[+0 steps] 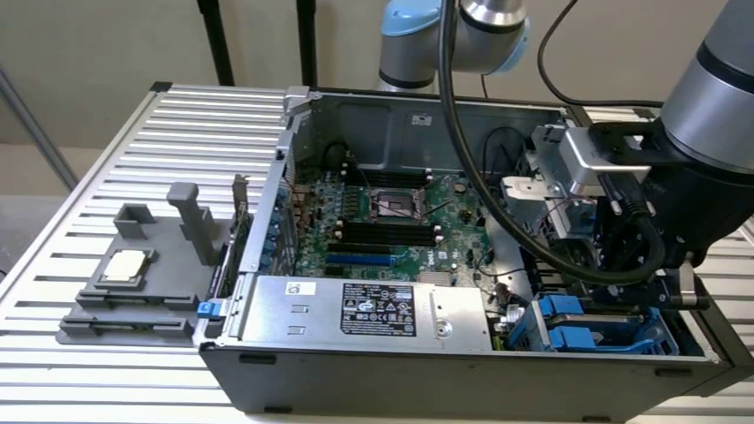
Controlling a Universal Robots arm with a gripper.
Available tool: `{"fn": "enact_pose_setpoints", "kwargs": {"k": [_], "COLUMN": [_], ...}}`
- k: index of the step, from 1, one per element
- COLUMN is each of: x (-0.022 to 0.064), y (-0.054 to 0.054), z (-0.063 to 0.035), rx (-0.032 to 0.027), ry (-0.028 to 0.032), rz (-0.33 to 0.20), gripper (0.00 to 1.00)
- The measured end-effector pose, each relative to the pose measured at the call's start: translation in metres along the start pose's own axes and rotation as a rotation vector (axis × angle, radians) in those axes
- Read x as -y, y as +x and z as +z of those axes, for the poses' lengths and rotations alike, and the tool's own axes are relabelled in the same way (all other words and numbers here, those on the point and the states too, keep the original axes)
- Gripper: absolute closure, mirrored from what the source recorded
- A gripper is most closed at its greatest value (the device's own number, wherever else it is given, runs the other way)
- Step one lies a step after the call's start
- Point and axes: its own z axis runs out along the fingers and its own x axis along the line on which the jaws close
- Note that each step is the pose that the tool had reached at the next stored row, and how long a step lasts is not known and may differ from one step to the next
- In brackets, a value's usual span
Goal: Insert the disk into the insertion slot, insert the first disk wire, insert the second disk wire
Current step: 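Insert the second disk wire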
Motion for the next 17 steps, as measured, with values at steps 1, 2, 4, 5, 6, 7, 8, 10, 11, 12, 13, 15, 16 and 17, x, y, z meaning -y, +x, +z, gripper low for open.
{"fn": "enact_pose_setpoints", "kwargs": {"k": [1, 2, 4, 5, 6, 7, 8, 10, 11, 12, 13, 15, 16, 17], "x": [0.0000, -0.0001, 0.0000, 0.0000, -0.0001, -0.0001, -0.0001, -0.0002, -0.0002, -0.0002, -0.0003, -0.0003, -0.0003, -0.0004], "y": [0.0002, 0.0004, 0.0008, 0.0010, 0.0011, 0.0012, 0.0013, 0.0014, 0.0014, 0.0014, 0.0015, 0.0016, 0.0016, 0.0017], "z": [0.0003, 0.0006, 0.0010, 0.0012, 0.0015, 0.0017, 0.0020, 0.0029, 0.0034, 0.0039, 0.0045, 0.0058, 0.0062, 0.0066], "rx": [-0.0001, 0.0000, -0.0002, -0.0003, -0.0002, -0.0003, -0.0003, -0.0001, -0.0001, -0.0002, -0.0002, 0.0000, -0.0002, -0.0005], "ry": [0.0000, 0.0000, 0.0000, 0.0000, 0.0000, 0.0000, 0.0000, 0.0001, 0.0001, 0.0000, 0.0000, 0.0000, 0.0001, 0.0000], "rz": [0.000, 0.000, 0.000, 0.000, 0.000, 0.000, 0.000, 0.000, -0.001, -0.001, -0.001, -0.001, -0.002, -0.002], "gripper": [0.84, 0.84, 0.84, 0.84, 0.84, 0.84, 0.84, 0.84, 0.84, 0.84, 0.84, 0.84, 0.84, 0.84]}}
